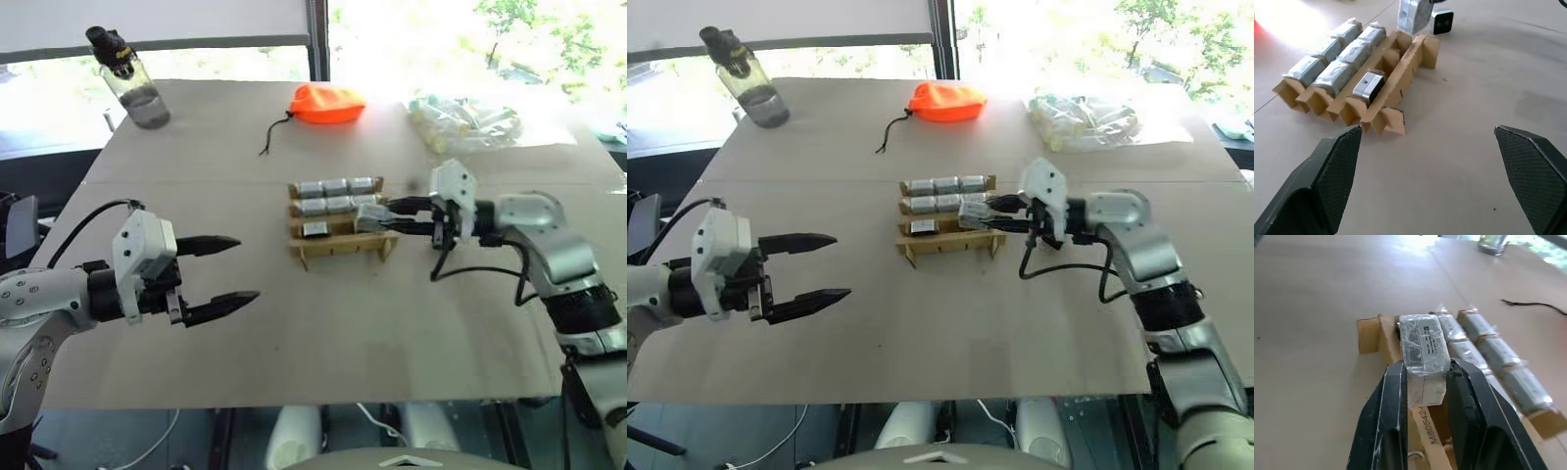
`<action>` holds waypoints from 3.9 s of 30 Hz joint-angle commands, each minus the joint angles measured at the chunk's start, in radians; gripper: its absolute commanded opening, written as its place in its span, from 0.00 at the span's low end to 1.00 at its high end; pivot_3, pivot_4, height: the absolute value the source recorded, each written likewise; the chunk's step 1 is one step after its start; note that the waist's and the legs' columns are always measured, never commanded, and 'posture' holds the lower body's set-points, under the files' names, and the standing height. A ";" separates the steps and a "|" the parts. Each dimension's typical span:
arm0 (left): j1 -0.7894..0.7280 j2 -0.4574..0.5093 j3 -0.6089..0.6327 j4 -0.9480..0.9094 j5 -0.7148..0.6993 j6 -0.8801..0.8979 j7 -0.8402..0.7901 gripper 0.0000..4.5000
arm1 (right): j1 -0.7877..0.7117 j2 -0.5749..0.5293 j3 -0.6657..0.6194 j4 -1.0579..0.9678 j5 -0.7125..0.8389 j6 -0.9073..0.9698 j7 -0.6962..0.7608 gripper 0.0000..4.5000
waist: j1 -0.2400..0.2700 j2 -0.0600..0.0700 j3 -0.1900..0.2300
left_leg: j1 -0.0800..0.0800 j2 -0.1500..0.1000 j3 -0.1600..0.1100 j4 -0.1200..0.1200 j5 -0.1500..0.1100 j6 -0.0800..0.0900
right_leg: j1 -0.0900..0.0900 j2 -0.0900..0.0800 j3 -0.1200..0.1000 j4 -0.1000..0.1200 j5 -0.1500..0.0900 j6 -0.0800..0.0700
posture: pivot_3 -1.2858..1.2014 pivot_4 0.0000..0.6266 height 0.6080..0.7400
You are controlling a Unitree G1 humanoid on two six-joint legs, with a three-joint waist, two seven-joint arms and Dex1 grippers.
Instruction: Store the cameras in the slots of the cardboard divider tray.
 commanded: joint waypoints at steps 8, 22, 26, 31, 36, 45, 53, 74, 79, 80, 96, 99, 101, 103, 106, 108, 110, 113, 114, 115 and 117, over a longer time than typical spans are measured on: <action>0.166 -0.054 0.205 -0.150 -0.044 0.031 0.057 1.00 | -0.237 0.146 0.030 0.434 -0.111 -0.293 0.159 0.13 | -0.021 0.001 0.001 | 0.000 0.000 -0.001 0.000 0.000 0.000 | 0.000 -0.003 -0.002 0.001 0.000 0.000 | 0.52 0.24 1.00; 0.229 -0.063 0.265 -0.185 -0.060 0.037 0.084 1.00 | -0.344 0.254 0.012 0.742 -0.222 -0.501 0.119 0.13 | -0.027 0.002 0.001 | 0.001 0.000 -0.002 -0.001 0.001 -0.002 | 0.000 -0.003 -0.002 0.002 0.000 0.000 | 0.52 0.24 1.00; 0.221 -0.058 0.255 -0.178 -0.055 0.033 0.085 1.00 | -0.365 0.266 0.006 0.814 -0.242 -0.516 0.111 0.13 | -0.027 0.002 0.002 | 0.001 0.000 -0.002 -0.001 0.001 -0.002 | 0.000 -0.004 -0.002 0.001 0.000 0.000 | 0.52 0.24 1.00; 0.211 -0.054 0.245 -0.172 -0.053 0.030 0.085 1.00 | -0.351 0.268 0.007 0.807 -0.227 -0.461 0.191 0.13 | -0.026 0.003 0.002 | 0.001 0.000 -0.002 -0.001 0.001 -0.002 | 0.000 -0.004 -0.002 0.002 0.000 0.000 | 0.52 0.24 1.00; 0.193 -0.053 0.222 -0.159 -0.042 0.020 0.085 1.00 | -0.357 0.277 -0.031 0.808 -0.220 -0.459 0.147 0.66 | -0.027 0.003 0.002 | 0.000 0.000 -0.003 -0.002 0.001 -0.002 | 0.000 -0.005 -0.002 0.001 0.000 0.000 | 0.52 0.24 1.00; 0.154 -0.051 0.168 -0.142 -0.042 0.005 0.084 1.00 | -0.259 0.172 -0.148 0.428 -0.081 -0.184 0.137 0.99 | -0.022 0.004 0.003 | -0.001 0.000 -0.005 -0.002 0.001 -0.002 | 0.000 -0.005 -0.002 0.001 0.000 0.000 | 0.52 0.24 1.00; 0.068 -0.034 0.053 -0.112 -0.049 -0.010 0.062 1.00 | 0.071 -0.047 -0.296 -0.040 -0.008 0.133 -0.046 0.99 | -0.014 0.004 0.003 | -0.002 -0.001 -0.006 -0.002 0.001 -0.002 | 0.001 -0.007 -0.003 0.000 0.000 0.000 | 0.52 0.24 1.00; -0.214 0.014 -0.194 0.090 0.014 -0.088 -0.076 1.00 | 0.331 -0.087 -0.272 0.018 -0.090 0.041 -0.244 0.99 | -0.019 0.004 0.003 | 0.000 0.000 0.000 -0.003 0.001 -0.002 | -0.001 -0.001 0.000 0.000 0.000 0.000 | 0.52 0.24 1.00; -0.201 0.013 -0.182 0.081 0.014 -0.086 -0.074 1.00 | 0.320 -0.078 -0.289 0.030 -0.060 0.027 -0.229 0.87 | -0.019 0.004 0.003 | 0.001 0.000 0.000 -0.003 0.001 -0.002 | 0.000 -0.001 0.000 0.000 0.000 0.000 | 0.52 0.24 1.00; -0.199 0.013 -0.181 0.080 0.014 -0.085 -0.073 1.00 | 0.320 -0.080 -0.291 0.029 -0.054 0.028 -0.222 0.80 | -0.019 0.004 0.003 | 0.001 0.000 0.000 -0.002 0.001 -0.002 | 0.000 -0.001 0.000 0.000 0.000 0.000 | 0.52 0.24 1.00; -0.162 0.015 -0.155 0.094 0.019 -0.103 -0.075 1.00 | 0.147 -0.050 -0.208 -0.057 0.006 0.068 -0.110 0.14 | -0.030 0.005 0.003 | 0.002 0.001 0.002 -0.002 0.001 -0.002 | 0.000 0.000 0.002 0.001 0.000 0.000 | 0.52 0.24 1.00; -0.149 0.013 -0.145 0.087 0.019 -0.105 -0.068 1.00 | 0.031 -0.016 -0.137 0.014 0.001 0.023 0.009 0.14 | -0.028 0.005 0.003 | 0.002 0.002 0.001 -0.002 0.001 -0.002 | 0.000 0.001 0.001 0.001 0.000 0.000 | 0.52 0.24 1.00; -0.134 0.011 -0.133 0.075 0.020 -0.103 -0.058 1.00 | -0.039 0.008 -0.093 0.089 -0.021 -0.029 0.076 0.14 | -0.024 0.005 0.003 | 0.002 0.002 0.000 -0.002 0.001 -0.002 | 0.000 0.001 0.000 0.001 0.000 0.000 | 0.52 0.24 1.00; -0.115 0.006 -0.110 0.054 0.015 -0.093 -0.037 1.00 | -0.103 0.030 -0.053 0.184 -0.056 -0.107 0.130 0.14 | -0.019 0.005 0.003 | 0.001 0.002 0.000 -0.002 0.001 -0.002 | 0.000 0.001 0.000 0.001 0.000 0.000 | 0.52 0.24 1.00; -0.082 -0.001 -0.073 0.018 0.000 -0.075 -0.006 1.00 | -0.176 0.058 -0.023 0.314 -0.090 -0.197 0.182 0.14 | -0.014 0.004 0.004 | -0.001 0.000 -0.001 -0.002 0.001 -0.002 | 0.000 -0.003 -0.002 -0.001 0.000 0.000 | 0.52 0.24 1.00; -0.051 -0.010 -0.032 -0.015 -0.017 -0.057 0.022 1.00 | -0.222 0.080 -0.013 0.408 -0.110 -0.253 0.207 0.14 | -0.017 0.004 0.004 | -0.002 -0.002 -0.001 -0.002 0.001 -0.001 | -0.001 -0.005 -0.002 -0.001 0.000 0.000 | 0.52 0.24 1.00; -0.020 -0.021 0.006 -0.049 -0.034 -0.037 0.047 1.00 | -0.258 0.095 -0.003 0.494 -0.133 -0.306 0.242 0.14 | -0.021 0.004 0.004 | -0.002 -0.002 -0.001 -0.002 0.001 -0.001 | -0.001 -0.005 -0.002 -0.001 0.000 0.000 | 0.52 0.24 1.00; 0.025 -0.033 0.047 -0.097 -0.059 -0.009 0.077 1.00 | -0.299 0.108 0.006 0.607 -0.176 -0.385 0.263 0.14 | -0.023 0.004 0.004 | -0.001 -0.001 -0.002 -0.002 0.001 -0.001 | -0.001 -0.004 -0.003 0.000 0.000 0.000 | 0.52 0.24 1.00; 0.039 -0.037 0.059 -0.112 -0.065 -0.003 0.085 1.00 | -0.310 0.113 0.003 0.638 -0.181 -0.397 0.273 0.14 | -0.022 0.005 0.004 | -0.001 -0.001 -0.003 -0.002 0.001 -0.001 | 0.000 -0.004 -0.003 0.000 0.000 0.000 | 0.52 0.24 1.00; 0.053 -0.040 0.069 -0.126 -0.070 0.003 0.093 1.00 | -0.320 0.117 -0.001 0.669 -0.185 -0.408 0.281 0.14 | -0.023 0.005 0.004 | -0.001 0.000 -0.003 -0.002 0.001 -0.001 | 0.000 -0.004 -0.002 0.000 0.000 0.000 | 0.52 0.24 1.00; 0.074 -0.046 0.085 -0.145 -0.075 0.010 0.103 1.00 | -0.336 0.125 -0.006 0.720 -0.195 -0.434 0.293 0.14 | -0.023 0.005 0.004 | -0.001 0.000 -0.003 -0.002 0.001 -0.002 | 0.000 -0.004 -0.002 0.001 0.000 0.000 | 0.52 0.24 1.00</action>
